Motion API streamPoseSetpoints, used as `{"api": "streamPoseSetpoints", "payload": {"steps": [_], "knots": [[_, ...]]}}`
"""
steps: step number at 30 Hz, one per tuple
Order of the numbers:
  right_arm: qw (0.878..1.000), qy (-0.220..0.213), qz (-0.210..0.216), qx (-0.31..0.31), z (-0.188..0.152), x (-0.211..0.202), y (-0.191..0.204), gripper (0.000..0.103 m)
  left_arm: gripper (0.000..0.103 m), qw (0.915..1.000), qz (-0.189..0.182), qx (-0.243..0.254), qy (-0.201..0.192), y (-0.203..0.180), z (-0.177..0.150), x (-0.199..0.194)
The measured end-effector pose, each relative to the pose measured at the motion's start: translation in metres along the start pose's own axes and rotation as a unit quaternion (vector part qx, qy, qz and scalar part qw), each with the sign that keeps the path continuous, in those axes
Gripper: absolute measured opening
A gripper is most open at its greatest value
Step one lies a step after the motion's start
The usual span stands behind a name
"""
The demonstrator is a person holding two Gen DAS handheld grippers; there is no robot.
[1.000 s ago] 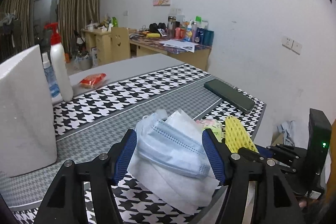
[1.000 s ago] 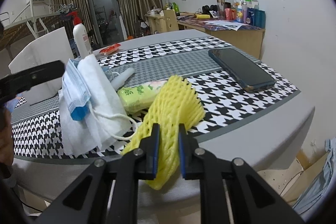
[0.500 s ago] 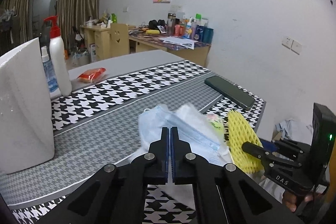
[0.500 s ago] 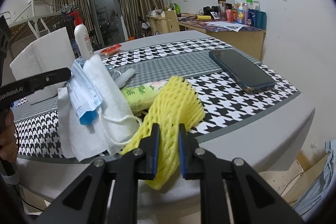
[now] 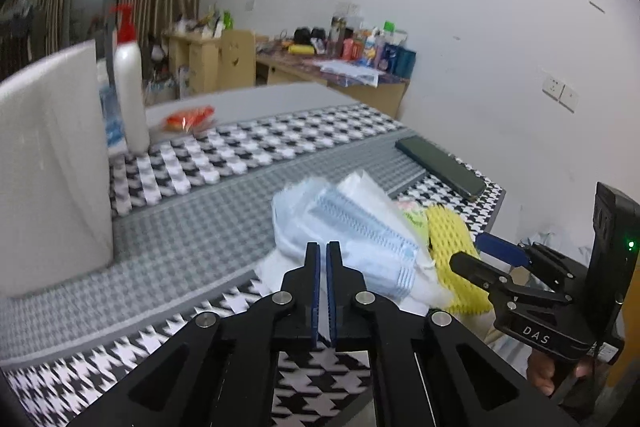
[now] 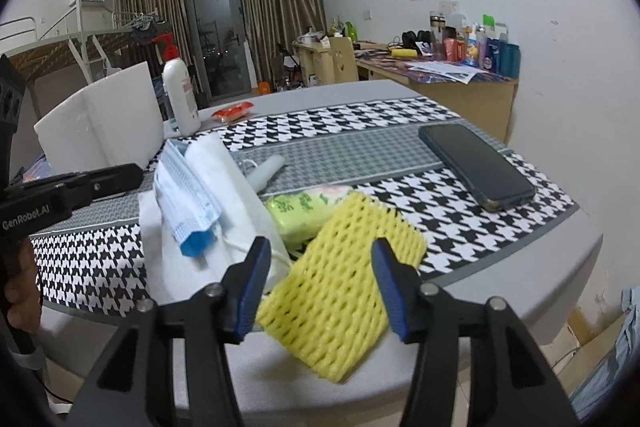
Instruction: Organize soft objects
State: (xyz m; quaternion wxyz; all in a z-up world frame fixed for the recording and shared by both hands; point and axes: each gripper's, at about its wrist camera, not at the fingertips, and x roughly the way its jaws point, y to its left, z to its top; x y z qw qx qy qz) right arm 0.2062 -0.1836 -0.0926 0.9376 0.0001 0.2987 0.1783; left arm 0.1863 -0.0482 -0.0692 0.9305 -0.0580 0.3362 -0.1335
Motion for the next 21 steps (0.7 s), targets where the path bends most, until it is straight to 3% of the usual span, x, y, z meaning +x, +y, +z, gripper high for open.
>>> {"api": "streamPoseSetpoints", "payload": {"steps": [3,7,13,19,21], "knots": [[1.0,0.006,0.003,0.011,-0.002,0.001,-0.006,0.057,0.009,0.9996,-0.02,-0.018,0.008,0.001,-0.003,0.003],[1.0,0.012,-0.003,0.019,-0.006,0.002,-0.012,0.057,0.058,0.9987,-0.031,-0.042,0.003,0.003,-0.005,0.003],[1.0,0.015,-0.005,0.026,-0.01,0.002,-0.018,0.057,0.058,0.995,-0.048,-0.086,0.012,0.012,-0.002,0.014],[0.999,0.018,-0.007,0.025,-0.014,0.002,-0.018,0.057,0.057,0.9861,-0.094,-0.134,0.03,0.018,0.002,0.028],[0.999,0.018,-0.008,0.026,-0.014,0.002,-0.02,0.057,0.053,0.9843,-0.095,-0.144,0.036,0.019,0.002,0.032]]}}
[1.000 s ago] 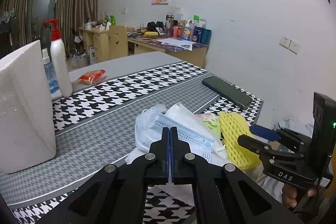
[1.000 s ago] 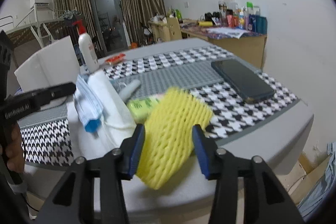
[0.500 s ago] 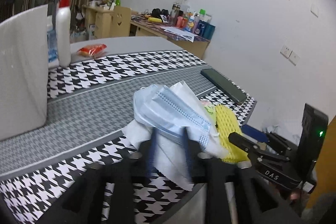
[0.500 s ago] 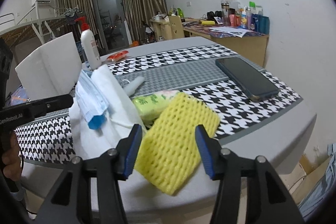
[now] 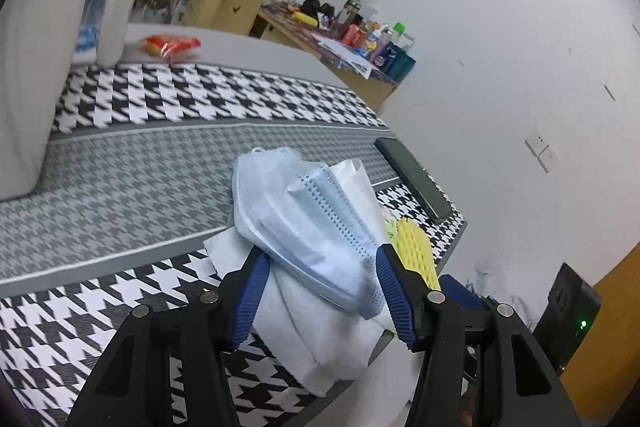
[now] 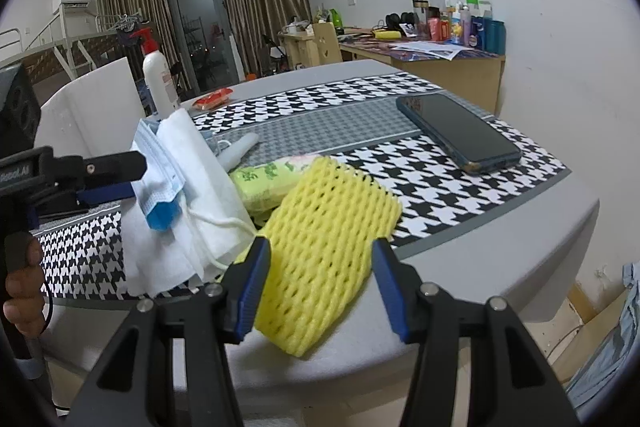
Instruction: Organize soft objects
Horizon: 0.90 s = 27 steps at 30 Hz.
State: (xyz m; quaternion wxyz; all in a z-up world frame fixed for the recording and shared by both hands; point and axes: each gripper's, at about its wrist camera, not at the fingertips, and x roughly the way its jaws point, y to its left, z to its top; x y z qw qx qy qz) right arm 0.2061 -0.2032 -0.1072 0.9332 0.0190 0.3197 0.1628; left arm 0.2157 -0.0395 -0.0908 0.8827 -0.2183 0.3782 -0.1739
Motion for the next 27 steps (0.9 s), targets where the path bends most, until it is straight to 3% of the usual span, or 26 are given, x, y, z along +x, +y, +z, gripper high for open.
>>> {"api": "streamPoseSetpoints", "payload": {"steps": [1,5,8,19,24,27], "knots": [[1.0,-0.001,0.0,0.001,0.0,0.0,-0.001,0.057,0.05,1.0,-0.003,-0.004,0.003,0.0,0.001,0.002],[1.0,0.0,-0.001,0.002,-0.001,0.0,-0.003,0.057,0.022,0.9999,0.006,-0.008,0.003,-0.002,0.0,0.005],[1.0,-0.002,-0.002,0.002,-0.002,-0.003,-0.005,0.057,0.01,1.0,0.002,-0.007,-0.005,-0.004,0.001,0.002],[1.0,0.008,-0.029,-0.001,-0.003,-0.002,-0.005,0.057,0.008,0.9969,0.021,0.058,-0.05,-0.026,0.009,-0.03],[0.999,0.0,-0.04,-0.01,-0.002,-0.006,-0.002,0.071,0.008,0.9941,0.041,0.085,-0.054,-0.029,0.002,-0.036],[0.999,0.003,-0.043,-0.018,-0.003,-0.004,0.001,0.073,0.008,0.9932,0.036,0.096,-0.056,-0.031,-0.002,-0.041]]}}
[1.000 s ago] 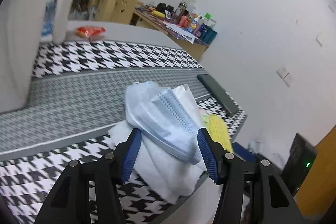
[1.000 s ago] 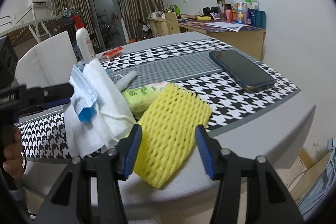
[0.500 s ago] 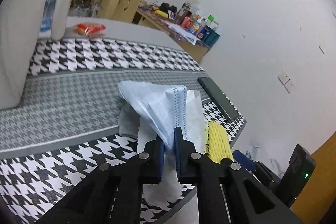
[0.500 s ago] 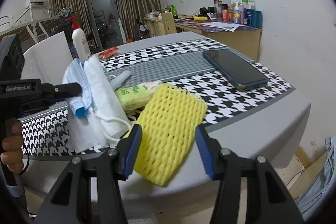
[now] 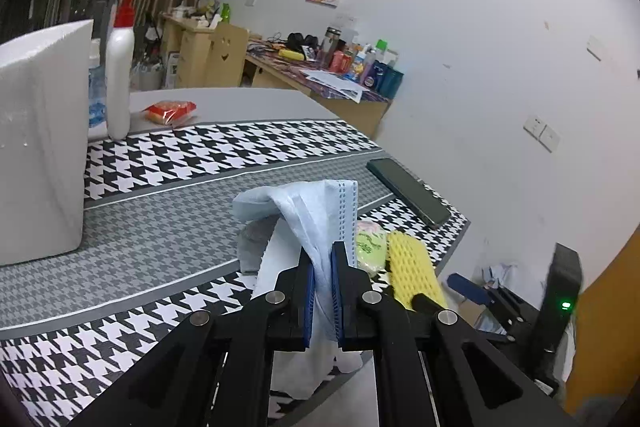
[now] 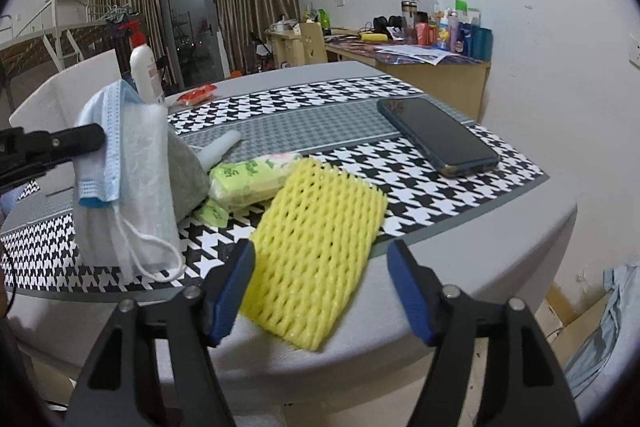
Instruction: Organize soft objects
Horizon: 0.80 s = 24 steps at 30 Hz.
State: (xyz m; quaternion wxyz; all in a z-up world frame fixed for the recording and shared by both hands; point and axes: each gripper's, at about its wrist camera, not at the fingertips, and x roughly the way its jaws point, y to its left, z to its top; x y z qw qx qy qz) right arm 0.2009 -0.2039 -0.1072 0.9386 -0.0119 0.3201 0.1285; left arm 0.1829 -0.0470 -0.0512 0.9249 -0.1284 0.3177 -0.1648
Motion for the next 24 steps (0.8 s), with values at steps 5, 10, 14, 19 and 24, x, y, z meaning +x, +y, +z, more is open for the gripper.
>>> {"api": "streamPoseSetpoints", "payload": {"steps": [5,10,14,19,24], "knots": [[1.0,0.019,0.006,0.0,-0.001,0.009,0.001,0.048,0.008,0.9997,0.004,0.024,-0.01,-0.004,-0.004,-0.01],[0.999,0.024,0.027,-0.009,0.0,0.007,0.008,0.021,0.008,0.9998,-0.001,0.019,-0.006,0.002,-0.009,-0.011],[1.0,0.014,0.02,-0.011,0.001,0.0,0.009,0.019,0.008,0.9999,0.001,0.016,-0.004,0.006,-0.013,-0.013],[1.0,0.006,-0.006,-0.011,0.005,-0.005,0.009,0.055,0.008,0.9999,0.002,0.014,-0.005,0.009,-0.016,-0.015],[1.0,0.017,-0.013,-0.003,0.006,0.005,0.004,0.073,0.008,0.9999,-0.001,0.014,0.001,0.01,-0.017,-0.013]]}}
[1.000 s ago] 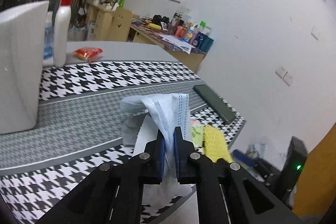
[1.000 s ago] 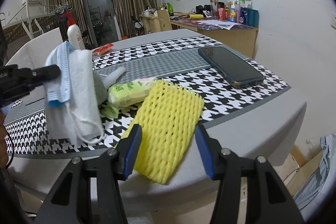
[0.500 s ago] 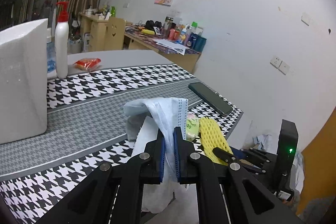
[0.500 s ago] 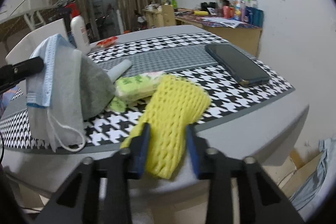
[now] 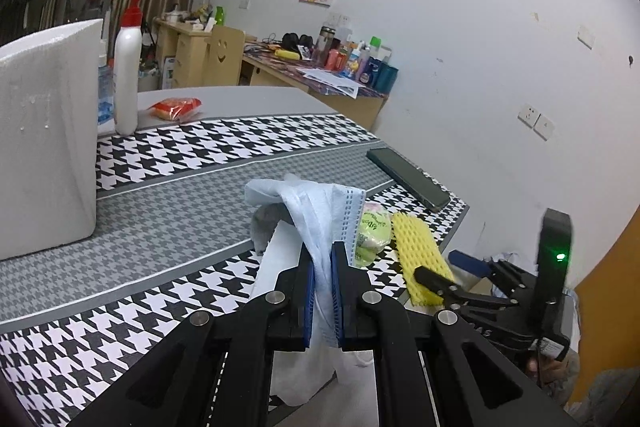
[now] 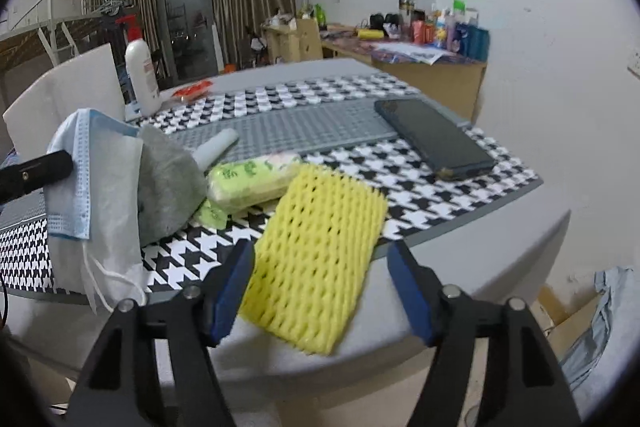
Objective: Organize soft objects
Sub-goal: 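Lift the white masks with left tool while right tool lifts the foam net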
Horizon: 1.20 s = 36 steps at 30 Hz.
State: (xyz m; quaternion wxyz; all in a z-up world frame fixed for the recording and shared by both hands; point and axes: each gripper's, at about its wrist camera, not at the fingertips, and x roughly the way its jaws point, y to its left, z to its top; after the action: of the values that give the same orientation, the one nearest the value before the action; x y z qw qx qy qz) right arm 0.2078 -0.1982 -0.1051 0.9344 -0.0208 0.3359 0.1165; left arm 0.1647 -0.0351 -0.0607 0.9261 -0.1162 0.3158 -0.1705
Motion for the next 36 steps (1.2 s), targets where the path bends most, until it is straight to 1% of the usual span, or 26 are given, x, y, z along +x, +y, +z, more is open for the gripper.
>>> {"api": "streamPoseSetpoints", "payload": {"steps": [2,3,4,5,6,7,8,9,10,14,15,24,27,29,31,34,36], "knots": [[1.0,0.019,-0.003,-0.003,-0.002,0.009,0.001,0.073,0.008,1.0,-0.002,-0.001,-0.002,0.001,0.0,-0.001],[1.0,0.019,0.001,0.0,-0.002,0.009,0.0,0.069,0.008,1.0,-0.002,0.0,-0.002,0.0,-0.001,-0.002],[1.0,0.021,0.009,0.009,-0.002,0.009,-0.002,0.064,0.008,1.0,-0.003,0.0,-0.002,0.001,-0.001,-0.002],[1.0,0.019,0.015,0.015,-0.002,0.008,-0.003,0.037,0.008,1.0,-0.004,0.001,-0.001,0.001,-0.001,-0.002],[0.999,0.026,0.039,0.021,-0.001,0.007,-0.004,0.02,0.008,1.0,-0.005,0.001,0.0,0.001,-0.001,-0.002],[0.998,0.033,0.056,0.026,0.0,0.006,-0.004,0.02,0.008,1.0,-0.006,0.0,0.0,0.002,-0.001,-0.002],[0.998,0.031,0.049,0.024,0.0,0.004,-0.003,0.019,0.008,1.0,-0.008,-0.001,-0.001,0.003,-0.001,-0.002],[0.999,0.019,0.036,0.012,0.0,0.0,0.001,0.018,0.008,1.0,-0.007,-0.002,-0.001,0.003,-0.001,-0.003],[0.999,0.01,0.037,0.005,0.0,-0.003,0.004,0.018,0.008,1.0,-0.006,-0.003,-0.001,0.004,-0.001,-0.004],[0.998,-0.021,0.064,-0.016,0.004,-0.025,0.019,0.019,0.008,0.9999,-0.01,-0.008,-0.003,0.007,-0.002,-0.008],[0.997,-0.025,0.068,-0.021,0.005,-0.027,0.024,0.019,0.008,0.9999,-0.009,-0.008,-0.003,0.007,-0.003,-0.008],[0.987,-0.055,0.148,-0.025,0.02,-0.042,0.052,0.019,0.008,0.9999,-0.013,-0.01,-0.001,0.008,-0.004,-0.008],[0.984,-0.047,0.167,-0.037,0.023,-0.036,0.065,0.019,0.008,0.9997,-0.019,-0.013,0.002,0.009,-0.005,-0.006],[0.983,-0.037,0.173,-0.046,0.02,-0.028,0.074,0.019,0.008,0.9997,-0.021,-0.013,0.004,0.009,-0.005,-0.005],[0.986,-0.01,0.16,-0.049,0.016,-0.011,0.081,0.019,0.008,0.9997,-0.021,-0.013,0.005,0.011,-0.005,-0.006],[0.984,0.024,0.166,-0.055,0.01,0.011,0.088,0.019,0.008,0.9996,-0.018,-0.02,0.01,0.016,-0.006,-0.005],[0.984,0.04,0.162,-0.064,0.006,0.02,0.095,0.019,0.008,0.9996,-0.016,-0.024,0.004,0.019,-0.005,-0.009]]}}
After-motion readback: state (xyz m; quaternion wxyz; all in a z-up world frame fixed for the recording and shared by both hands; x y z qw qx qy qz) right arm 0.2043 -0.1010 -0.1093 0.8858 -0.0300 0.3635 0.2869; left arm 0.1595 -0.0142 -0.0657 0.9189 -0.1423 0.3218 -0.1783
